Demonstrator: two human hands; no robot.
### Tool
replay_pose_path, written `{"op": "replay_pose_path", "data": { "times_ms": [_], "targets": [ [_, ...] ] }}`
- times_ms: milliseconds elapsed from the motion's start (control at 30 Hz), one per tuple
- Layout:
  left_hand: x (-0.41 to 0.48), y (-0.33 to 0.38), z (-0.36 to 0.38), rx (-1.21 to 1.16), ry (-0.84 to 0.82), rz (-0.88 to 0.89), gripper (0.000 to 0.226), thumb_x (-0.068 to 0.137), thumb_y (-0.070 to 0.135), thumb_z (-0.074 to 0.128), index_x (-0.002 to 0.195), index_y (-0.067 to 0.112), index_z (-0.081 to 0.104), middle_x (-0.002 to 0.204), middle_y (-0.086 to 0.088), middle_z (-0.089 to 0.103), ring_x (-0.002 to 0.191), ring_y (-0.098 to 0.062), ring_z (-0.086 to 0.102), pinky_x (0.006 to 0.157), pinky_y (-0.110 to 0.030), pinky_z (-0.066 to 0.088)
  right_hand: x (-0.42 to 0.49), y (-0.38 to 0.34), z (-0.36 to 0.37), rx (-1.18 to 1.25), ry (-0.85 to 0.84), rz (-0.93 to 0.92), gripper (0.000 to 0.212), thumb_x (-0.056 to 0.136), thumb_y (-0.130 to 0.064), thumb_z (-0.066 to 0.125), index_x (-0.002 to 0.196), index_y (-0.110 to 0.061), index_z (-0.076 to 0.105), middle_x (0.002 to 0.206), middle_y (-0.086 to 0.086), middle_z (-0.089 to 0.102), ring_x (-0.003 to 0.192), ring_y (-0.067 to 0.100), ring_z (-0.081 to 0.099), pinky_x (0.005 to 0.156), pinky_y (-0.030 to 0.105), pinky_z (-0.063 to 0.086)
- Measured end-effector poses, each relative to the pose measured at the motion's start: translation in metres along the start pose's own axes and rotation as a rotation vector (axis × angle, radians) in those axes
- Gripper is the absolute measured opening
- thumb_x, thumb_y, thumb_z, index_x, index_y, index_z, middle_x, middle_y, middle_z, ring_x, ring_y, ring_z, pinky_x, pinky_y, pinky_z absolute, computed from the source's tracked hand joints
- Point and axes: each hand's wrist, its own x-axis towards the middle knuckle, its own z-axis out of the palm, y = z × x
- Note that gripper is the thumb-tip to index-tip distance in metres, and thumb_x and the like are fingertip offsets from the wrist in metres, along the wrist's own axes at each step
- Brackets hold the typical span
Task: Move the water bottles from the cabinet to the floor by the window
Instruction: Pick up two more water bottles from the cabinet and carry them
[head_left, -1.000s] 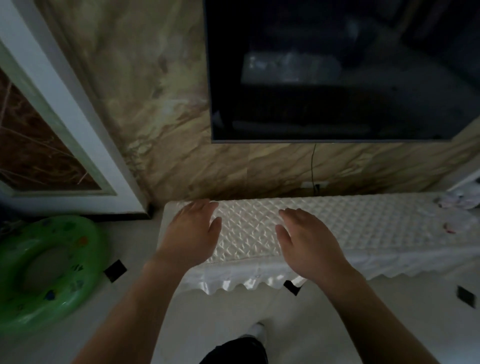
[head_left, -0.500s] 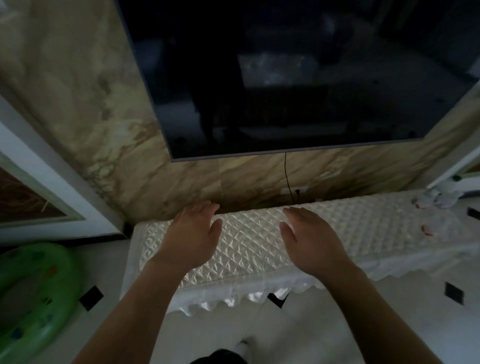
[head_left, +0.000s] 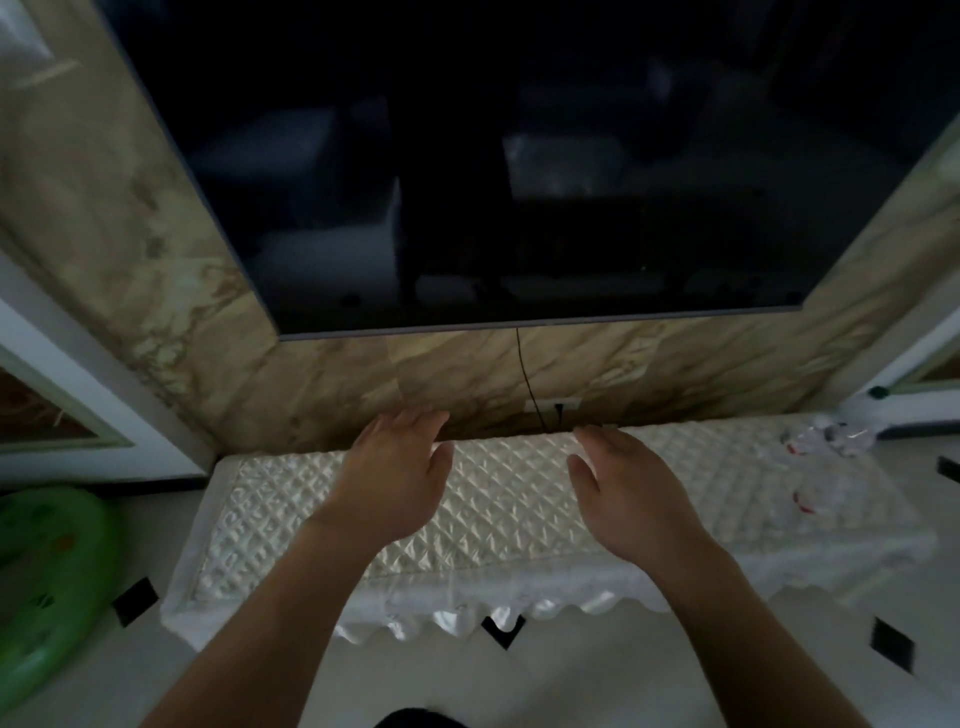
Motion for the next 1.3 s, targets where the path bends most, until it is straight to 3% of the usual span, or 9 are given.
{"op": "replay_pose_path", "data": {
  "times_ms": [267,433,667,833,1300],
  "targets": [
    [0.015,0.125,0.041,-0.006,-0.028,0.018,0.056,0.094,0.043,0.027,0.140,0.019,0.046,0.144,-0.003,0.049,0.132,-0.021,0.043,0.113,-0.038,0.031,-0.029,0.120,-0.050,-0.040,-0.014,0.029,0.048,0.102,-0.037,0.035,0.145,-0.016,0.041,0.148,0.002,0.046,0.136,0.016,0.041,0.113,0.030,0.028],
    [0.028,0.182,0.064,-0.002,-0.063,0.037,0.049,0.099,0.039,0.031,0.142,0.020,0.044,0.147,-0.003,0.045,0.136,-0.020,0.038,0.113,-0.035,0.026,-0.040,0.176,-0.072,-0.042,0.001,0.056,0.045,0.101,-0.032,0.039,0.139,-0.011,0.049,0.138,0.007,0.055,0.128,0.022,0.049,0.109,0.034,0.034],
    [0.065,0.241,0.096,-0.024,-0.089,0.082,0.055,0.092,0.042,0.030,0.137,0.018,0.051,0.142,-0.005,0.051,0.132,-0.022,0.044,0.110,-0.037,0.032,-0.039,0.242,-0.089,-0.029,-0.004,0.101,0.043,0.101,-0.031,0.039,0.137,-0.010,0.050,0.135,0.006,0.058,0.125,0.021,0.051,0.108,0.035,0.036],
    [0.105,0.287,0.122,-0.035,-0.111,0.108,0.055,0.093,0.043,0.028,0.138,0.020,0.049,0.141,-0.003,0.051,0.130,-0.022,0.045,0.110,-0.038,0.034,-0.022,0.300,-0.100,-0.039,-0.015,0.123,0.058,0.094,-0.040,0.027,0.138,-0.011,0.049,0.138,0.006,0.056,0.129,0.021,0.049,0.110,0.037,0.036],
    [0.227,0.414,0.173,-0.097,-0.140,0.115,0.053,0.097,0.045,0.027,0.141,0.021,0.044,0.146,-0.001,0.046,0.134,-0.018,0.040,0.111,-0.038,0.034,0.050,0.461,-0.158,-0.019,-0.007,0.202,0.046,0.101,-0.034,0.037,0.141,-0.013,0.045,0.143,0.005,0.052,0.132,0.019,0.045,0.110,0.034,0.033]
  ]
}}
